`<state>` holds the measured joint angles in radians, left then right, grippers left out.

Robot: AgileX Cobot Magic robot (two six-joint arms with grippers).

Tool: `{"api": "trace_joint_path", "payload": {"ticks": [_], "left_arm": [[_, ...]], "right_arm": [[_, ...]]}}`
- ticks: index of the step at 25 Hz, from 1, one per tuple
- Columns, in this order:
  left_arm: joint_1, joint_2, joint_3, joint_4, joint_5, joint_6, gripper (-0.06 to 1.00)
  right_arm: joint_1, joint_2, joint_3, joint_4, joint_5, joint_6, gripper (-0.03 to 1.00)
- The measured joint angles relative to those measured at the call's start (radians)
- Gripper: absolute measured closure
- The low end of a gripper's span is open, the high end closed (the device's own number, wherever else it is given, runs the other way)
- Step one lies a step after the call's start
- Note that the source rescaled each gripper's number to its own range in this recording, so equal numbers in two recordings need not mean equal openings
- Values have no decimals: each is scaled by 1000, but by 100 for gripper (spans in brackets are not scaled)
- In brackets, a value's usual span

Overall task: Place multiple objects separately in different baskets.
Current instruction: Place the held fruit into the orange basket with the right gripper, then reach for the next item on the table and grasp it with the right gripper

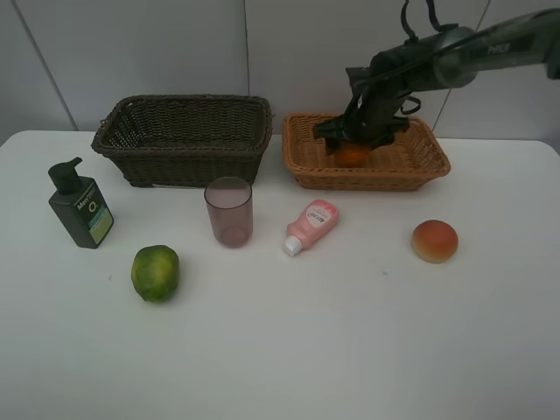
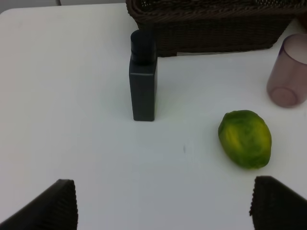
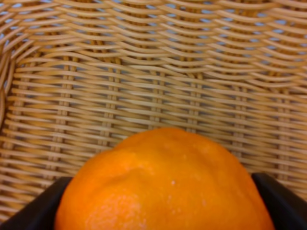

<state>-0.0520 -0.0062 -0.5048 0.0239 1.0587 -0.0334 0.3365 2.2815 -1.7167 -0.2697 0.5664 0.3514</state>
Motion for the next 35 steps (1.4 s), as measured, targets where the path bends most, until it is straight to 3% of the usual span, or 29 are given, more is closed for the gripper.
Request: {"api": "trace_joint_path", "payload": {"ticks": [5, 7, 9, 13, 21, 29, 35], "left_arm": [[0, 0, 0, 0, 0, 0, 1], [0, 0, 0, 0, 0, 0, 1], [0, 0, 0, 0, 0, 0, 1], [0, 0, 0, 0, 0, 0, 1], [0, 0, 0, 0, 0, 0, 1], [0, 0, 0, 0, 0, 0, 1], [0, 0, 0, 0, 0, 0, 1]], "right_arm": [[0, 0, 0, 0, -3, 0, 51], [0, 3, 0, 0, 1, 0, 40], [0, 0, 0, 0, 1, 0, 20], [0, -22, 0, 0, 15, 0, 9], [12, -113, 0, 5, 144, 0, 9], [59, -226, 86, 108, 251, 8, 9], [122, -292, 221, 125, 283, 152, 9]]}}
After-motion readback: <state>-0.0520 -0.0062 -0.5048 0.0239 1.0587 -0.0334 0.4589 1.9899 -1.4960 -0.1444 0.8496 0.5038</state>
